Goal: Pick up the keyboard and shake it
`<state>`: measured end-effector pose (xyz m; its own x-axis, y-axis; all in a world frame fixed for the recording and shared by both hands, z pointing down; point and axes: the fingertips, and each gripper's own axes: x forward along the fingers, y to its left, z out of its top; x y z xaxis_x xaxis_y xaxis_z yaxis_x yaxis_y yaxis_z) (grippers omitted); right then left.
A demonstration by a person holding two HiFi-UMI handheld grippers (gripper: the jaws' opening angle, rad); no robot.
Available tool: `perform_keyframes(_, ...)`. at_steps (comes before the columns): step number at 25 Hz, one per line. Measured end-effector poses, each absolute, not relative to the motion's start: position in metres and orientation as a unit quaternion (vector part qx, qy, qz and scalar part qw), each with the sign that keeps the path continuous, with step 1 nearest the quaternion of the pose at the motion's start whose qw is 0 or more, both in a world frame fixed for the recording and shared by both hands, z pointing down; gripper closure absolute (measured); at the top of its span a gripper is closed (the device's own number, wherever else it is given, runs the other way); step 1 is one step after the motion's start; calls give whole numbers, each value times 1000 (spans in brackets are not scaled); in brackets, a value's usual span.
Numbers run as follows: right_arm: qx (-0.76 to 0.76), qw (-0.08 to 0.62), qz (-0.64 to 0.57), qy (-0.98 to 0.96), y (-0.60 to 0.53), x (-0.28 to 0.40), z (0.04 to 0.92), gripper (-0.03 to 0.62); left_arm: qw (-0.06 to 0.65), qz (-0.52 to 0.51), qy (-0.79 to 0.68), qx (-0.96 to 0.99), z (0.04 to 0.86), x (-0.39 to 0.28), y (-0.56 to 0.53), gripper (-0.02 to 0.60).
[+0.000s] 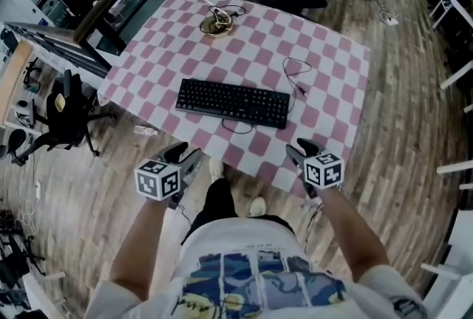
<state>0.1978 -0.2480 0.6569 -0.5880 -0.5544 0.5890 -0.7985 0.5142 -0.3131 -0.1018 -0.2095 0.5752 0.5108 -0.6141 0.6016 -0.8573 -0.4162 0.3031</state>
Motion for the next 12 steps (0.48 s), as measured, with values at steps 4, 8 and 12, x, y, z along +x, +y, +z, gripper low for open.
perform_keyframes(4,401,228,310,-831,-282,193,679,401,302,216,-448,813,597,-124,-257,405)
perform_keyframes(8,421,231,326,-814,-315,188,689,391,315,232,-440,808,620,-156,-304,400)
perform_keyframes(12,429,245,344,-799,-348,179,703,377,321,259,-427,805,642,-185,-356,396)
